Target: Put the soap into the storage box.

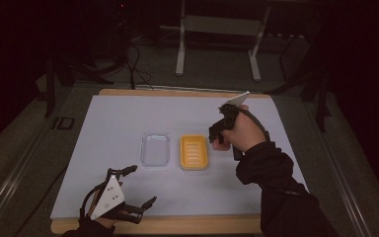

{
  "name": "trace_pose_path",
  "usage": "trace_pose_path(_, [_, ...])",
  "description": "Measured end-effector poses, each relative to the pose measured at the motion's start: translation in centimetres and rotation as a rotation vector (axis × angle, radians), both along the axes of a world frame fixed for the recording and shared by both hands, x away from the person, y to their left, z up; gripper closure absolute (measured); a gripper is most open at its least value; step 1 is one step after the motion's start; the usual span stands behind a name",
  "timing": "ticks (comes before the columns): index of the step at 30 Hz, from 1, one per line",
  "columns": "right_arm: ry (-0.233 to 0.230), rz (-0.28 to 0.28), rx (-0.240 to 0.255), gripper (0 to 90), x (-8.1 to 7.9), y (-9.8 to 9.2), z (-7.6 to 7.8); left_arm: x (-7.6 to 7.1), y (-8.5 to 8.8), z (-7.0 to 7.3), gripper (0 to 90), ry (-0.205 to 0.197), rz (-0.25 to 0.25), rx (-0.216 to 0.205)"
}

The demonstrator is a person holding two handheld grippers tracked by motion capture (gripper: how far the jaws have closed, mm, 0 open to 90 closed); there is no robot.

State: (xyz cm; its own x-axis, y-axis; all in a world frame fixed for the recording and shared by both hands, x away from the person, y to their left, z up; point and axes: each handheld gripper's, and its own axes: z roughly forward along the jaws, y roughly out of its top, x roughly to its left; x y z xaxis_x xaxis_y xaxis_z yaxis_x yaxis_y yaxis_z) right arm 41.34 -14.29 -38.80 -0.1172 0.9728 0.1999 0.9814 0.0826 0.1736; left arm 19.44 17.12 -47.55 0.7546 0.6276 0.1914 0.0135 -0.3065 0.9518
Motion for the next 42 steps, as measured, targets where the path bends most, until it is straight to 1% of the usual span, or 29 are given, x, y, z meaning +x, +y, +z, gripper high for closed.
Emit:
trace_pose_path(2, [-0.002, 0.003, 0.005, 37.7, -0.1, 0.2, 0.0, 0.0, 0.0, 0.0, 0.6, 0.001, -0.002, 0.001])
trace_pose_path(5, [-0.005, 0.017, 0.039, 37.7, -0.2, 1.1, 0.1, 0.0, 0.0, 0.0, 0.6, 0.0, -0.003, 0.0])
trace_pose_path(8, [-0.008, 0.025, 0.059, 37.7, -0.3, 1.8, -0.1, 0.0, 0.0, 0.0, 0.6, 0.0, -0.002, 0.0])
trace_pose_path(13, [-0.004, 0.037, 0.061, 37.7, -0.3, 3.0, -1.1, 0.0, 0.0, 0.0, 0.6, -0.001, -0.003, 0.0])
trace_pose_path(18, [0.0, 0.048, 0.045, 37.7, -0.3, 4.3, -2.2, 0.0, 0.0, 0.0, 0.6, -0.002, -0.003, -0.003])
trace_pose_path(21, [0.004, 0.04, 0.049, 37.7, -0.2, 4.7, -2.7, 0.0, 0.0, 0.0, 0.6, -0.002, -0.004, -0.002])
trace_pose_path(23, [0.009, 0.032, 0.033, 37.7, -0.1, 5.5, -3.6, -0.1, 0.0, 0.0, 0.6, -0.002, -0.005, -0.001])
trace_pose_path(24, [0.009, 0.032, 0.033, 37.7, -0.1, 5.5, -3.6, -0.1, 0.0, 0.0, 0.6, -0.003, -0.005, -0.003])
trace_pose_path(25, [0.008, 0.03, 0.009, 37.7, 0.0, 5.9, -4.3, -0.1, 0.0, 0.0, 0.6, -0.003, -0.005, -0.003])
trace_pose_path(26, [0.008, 0.03, 0.009, 37.7, 0.0, 5.9, -4.3, -0.1, 0.0, 0.0, 0.6, -0.003, -0.005, -0.003])
trace_pose_path(28, [0.016, 0.027, 0.002, 37.7, 0.1, 6.3, -5.1, -0.1, 0.0, 0.0, 0.6, -0.002, -0.006, -0.003])
trace_pose_path(29, [0.018, 0.025, -0.01, 37.7, 0.2, 6.5, -5.5, -0.1, 0.0, 0.0, 0.6, -0.003, -0.006, -0.002])
trace_pose_path(30, [0.027, 0.017, -0.019, 37.7, 0.3, 6.7, -6.2, -0.1, 0.1, 0.0, 0.6, -0.003, -0.007, -0.003])
trace_pose_path(32, [0.028, 0.013, -0.025, 37.7, 0.4, 6.8, -6.5, -0.1, 0.1, 0.0, 0.6, -0.004, -0.007, -0.003])
trace_pose_path(33, [0.033, 0.005, -0.03, 37.7, 0.6, 6.9, -7.0, -0.1, 0.1, 0.0, 0.7, -0.004, -0.007, -0.003])
trace_pose_path(34, [0.033, 0.005, -0.03, 37.7, 0.6, 6.9, -7.0, -0.1, 0.1, 0.0, 0.7, -0.004, -0.007, -0.003])
trace_pose_path(36, [0.013, -0.003, -0.059, 37.7, 0.7, 7.0, -7.5, -0.1, 0.1, 0.1, 0.6, -0.004, -0.008, -0.003])
trace_pose_path(37, [0.02, -0.006, -0.064, 37.7, 0.8, 7.0, -7.7, -0.1, 0.1, 0.1, 0.6, -0.004, -0.008, -0.002])
trace_pose_path(38, [0.043, -0.013, -0.035, 37.7, 1.0, 7.0, -8.3, -0.1, 0.1, 0.1, 0.6, -0.004, -0.008, -0.001])
trace_pose_path(41, [0.041, -0.012, -0.047, 37.7, 1.1, 7.1, -8.7, -0.1, 0.1, 0.1, 0.6, -0.004, -0.008, -0.002])
trace_pose_path(42, [0.046, -0.014, -0.054, 37.6, 1.1, 7.2, -8.9, -0.1, 0.1, 0.1, 0.6, -0.004, -0.009, -0.003])
